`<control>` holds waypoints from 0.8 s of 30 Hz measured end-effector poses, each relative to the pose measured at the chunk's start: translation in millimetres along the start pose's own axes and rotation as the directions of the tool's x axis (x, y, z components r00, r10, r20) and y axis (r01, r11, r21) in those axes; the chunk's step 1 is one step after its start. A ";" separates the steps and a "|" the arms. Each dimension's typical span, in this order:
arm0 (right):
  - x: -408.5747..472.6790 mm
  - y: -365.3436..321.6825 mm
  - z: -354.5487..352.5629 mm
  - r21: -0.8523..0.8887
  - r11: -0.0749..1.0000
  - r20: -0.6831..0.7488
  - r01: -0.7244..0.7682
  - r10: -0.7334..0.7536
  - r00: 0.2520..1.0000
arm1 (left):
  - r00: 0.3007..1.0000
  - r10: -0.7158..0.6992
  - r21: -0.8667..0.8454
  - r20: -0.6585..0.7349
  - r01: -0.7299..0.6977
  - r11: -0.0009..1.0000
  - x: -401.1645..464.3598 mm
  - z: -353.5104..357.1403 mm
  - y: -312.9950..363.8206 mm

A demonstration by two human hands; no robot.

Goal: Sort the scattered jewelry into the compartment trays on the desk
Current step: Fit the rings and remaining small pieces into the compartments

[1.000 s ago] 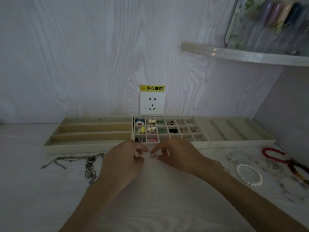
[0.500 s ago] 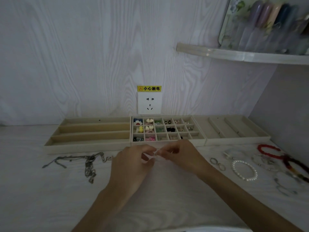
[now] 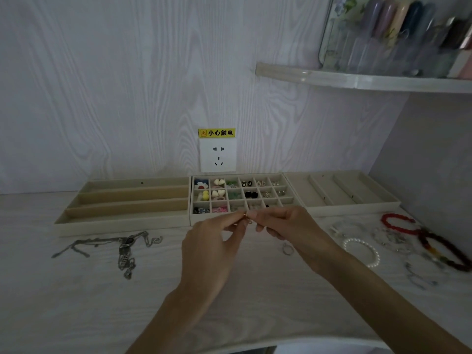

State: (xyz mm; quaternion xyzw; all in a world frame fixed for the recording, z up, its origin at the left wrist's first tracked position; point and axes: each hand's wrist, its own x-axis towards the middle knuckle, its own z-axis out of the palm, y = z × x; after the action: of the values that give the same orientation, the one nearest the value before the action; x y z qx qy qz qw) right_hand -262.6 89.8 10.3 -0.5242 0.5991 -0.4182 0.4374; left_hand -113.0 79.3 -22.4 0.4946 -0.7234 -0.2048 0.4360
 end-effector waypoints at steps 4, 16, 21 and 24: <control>-0.8 4.8 1.5 -0.035 0.984 -0.131 0.175 -0.178 0.975 | 0.990 -0.011 -0.170 0.141 0.035 0.985 3.7 1.0 8.3; 31.2 -10.7 -43.0 -0.372 0.895 -0.101 0.247 -0.304 0.947 | 0.925 0.084 -0.262 0.371 0.018 0.965 57.8 25.5 20.7; 56.6 -6.9 -62.6 -0.295 0.945 -0.081 0.141 -0.172 0.982 | 0.890 0.094 -0.186 0.446 -0.010 0.982 79.9 47.9 17.5; 70.8 -3.8 -70.5 -0.284 0.955 -0.052 0.090 -0.109 0.993 | 0.890 0.048 -0.171 0.453 0.034 0.985 88.8 56.2 18.4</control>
State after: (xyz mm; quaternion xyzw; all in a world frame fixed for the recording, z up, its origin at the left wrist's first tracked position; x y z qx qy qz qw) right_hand -334.3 22.0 26.8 -0.5961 0.6398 -0.3676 0.3165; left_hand -181.3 0.1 -1.1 0.3901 -0.7864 -0.3759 0.2969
